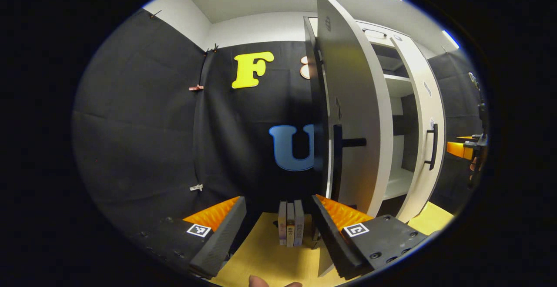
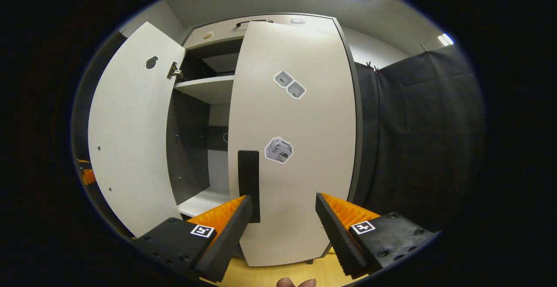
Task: Grasp the bottle in the cabinet with the left hand and place it on the coaster, then close the right door with the right hand and the left door with the left hand.
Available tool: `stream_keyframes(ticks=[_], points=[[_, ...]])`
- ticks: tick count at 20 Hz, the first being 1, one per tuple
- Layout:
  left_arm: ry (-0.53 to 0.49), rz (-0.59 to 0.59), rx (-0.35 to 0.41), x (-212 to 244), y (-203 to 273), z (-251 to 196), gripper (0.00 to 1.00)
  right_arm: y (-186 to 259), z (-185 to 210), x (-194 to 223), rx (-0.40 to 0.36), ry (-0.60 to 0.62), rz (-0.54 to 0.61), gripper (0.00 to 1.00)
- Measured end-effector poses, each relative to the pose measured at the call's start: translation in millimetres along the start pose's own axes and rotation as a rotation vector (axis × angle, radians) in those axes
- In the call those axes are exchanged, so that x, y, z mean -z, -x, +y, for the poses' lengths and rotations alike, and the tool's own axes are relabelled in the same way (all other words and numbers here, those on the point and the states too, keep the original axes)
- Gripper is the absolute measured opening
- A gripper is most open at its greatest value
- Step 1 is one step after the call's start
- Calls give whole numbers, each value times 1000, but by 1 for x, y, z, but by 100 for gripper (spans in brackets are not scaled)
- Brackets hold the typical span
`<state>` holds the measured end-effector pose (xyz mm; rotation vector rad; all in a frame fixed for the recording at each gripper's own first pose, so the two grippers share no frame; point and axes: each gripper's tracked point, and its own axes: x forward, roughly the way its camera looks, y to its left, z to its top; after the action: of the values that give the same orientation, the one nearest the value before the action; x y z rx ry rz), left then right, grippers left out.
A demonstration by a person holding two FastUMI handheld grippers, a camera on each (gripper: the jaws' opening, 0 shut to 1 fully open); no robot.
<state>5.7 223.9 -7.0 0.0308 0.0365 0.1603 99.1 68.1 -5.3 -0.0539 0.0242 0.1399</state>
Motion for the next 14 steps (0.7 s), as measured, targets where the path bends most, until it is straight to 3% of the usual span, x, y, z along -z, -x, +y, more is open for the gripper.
stream_keyframes(ticks=[6,14], points=[[-5,7,0,-2,2,-13,90,16,-8,1,-14,32,1,97],[16,20,34,-5,12,-70,88,22,-33,10,-32,9,20,97]])
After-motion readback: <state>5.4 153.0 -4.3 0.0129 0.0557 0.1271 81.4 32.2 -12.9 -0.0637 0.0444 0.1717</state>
